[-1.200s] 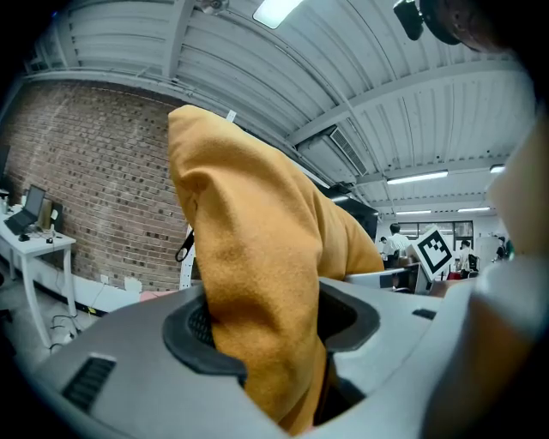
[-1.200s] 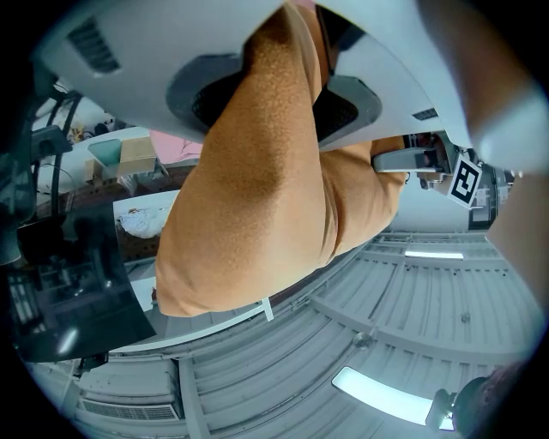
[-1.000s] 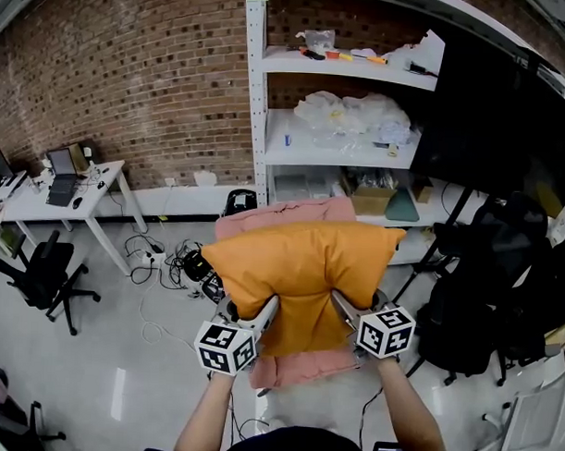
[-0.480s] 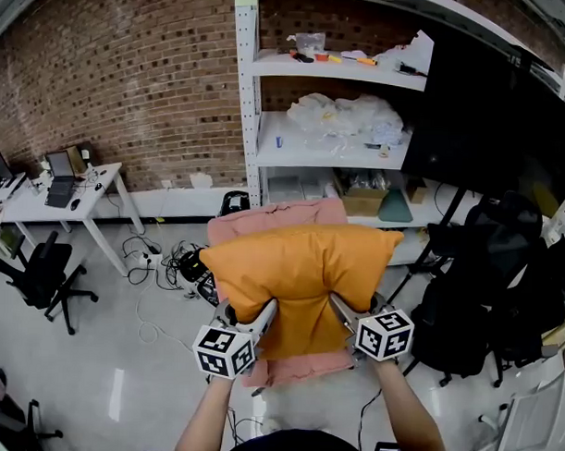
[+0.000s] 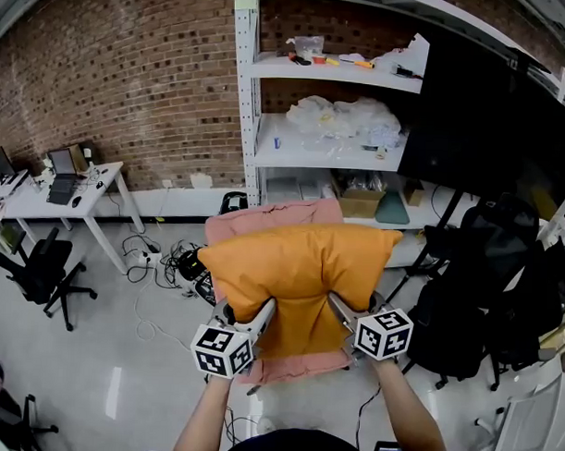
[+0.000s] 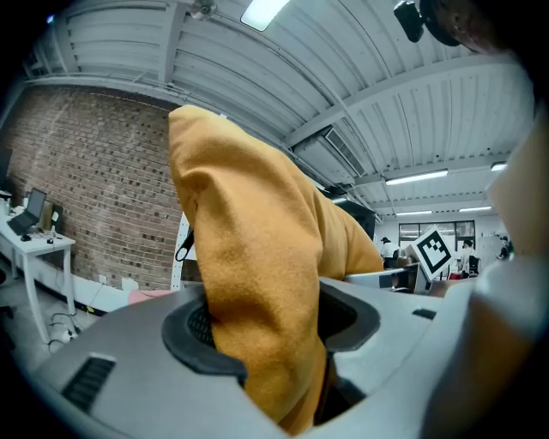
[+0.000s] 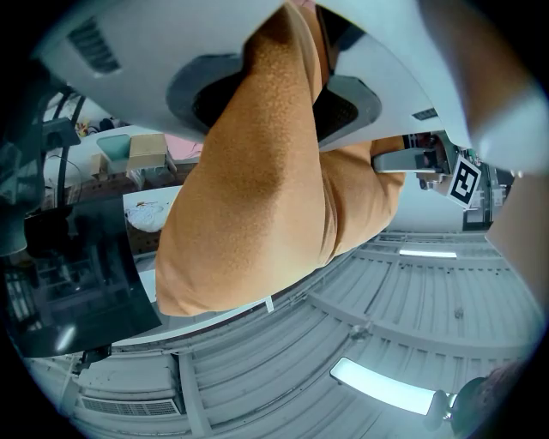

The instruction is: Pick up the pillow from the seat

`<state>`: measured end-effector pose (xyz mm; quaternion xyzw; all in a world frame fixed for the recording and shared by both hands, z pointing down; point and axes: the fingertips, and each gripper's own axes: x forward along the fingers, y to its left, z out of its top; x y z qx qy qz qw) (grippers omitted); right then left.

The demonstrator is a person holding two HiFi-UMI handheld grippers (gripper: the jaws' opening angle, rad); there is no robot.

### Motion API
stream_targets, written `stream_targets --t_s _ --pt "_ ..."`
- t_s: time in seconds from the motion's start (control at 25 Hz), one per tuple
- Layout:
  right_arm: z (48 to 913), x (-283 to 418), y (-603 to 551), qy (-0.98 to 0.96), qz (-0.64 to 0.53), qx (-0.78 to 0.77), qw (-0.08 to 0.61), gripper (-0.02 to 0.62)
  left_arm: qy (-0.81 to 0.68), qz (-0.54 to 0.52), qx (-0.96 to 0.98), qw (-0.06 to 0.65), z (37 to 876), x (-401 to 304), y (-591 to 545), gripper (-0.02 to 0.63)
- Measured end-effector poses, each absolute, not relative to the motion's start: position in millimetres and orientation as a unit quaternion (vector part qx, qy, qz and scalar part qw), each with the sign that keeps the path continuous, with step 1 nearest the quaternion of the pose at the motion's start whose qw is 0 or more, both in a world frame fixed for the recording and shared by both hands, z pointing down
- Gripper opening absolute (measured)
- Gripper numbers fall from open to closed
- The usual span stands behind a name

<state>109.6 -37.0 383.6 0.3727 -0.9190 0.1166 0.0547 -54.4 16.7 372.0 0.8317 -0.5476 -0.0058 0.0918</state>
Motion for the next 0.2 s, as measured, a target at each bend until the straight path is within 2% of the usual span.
stream_targets --t_s 0.2 --pt "382.7 116.2 -28.7 -0.920 0.118 0.371 0.055 0.238 -0.548 -0.004 0.832 0.092 369.6 -47.5 25.2 0.241"
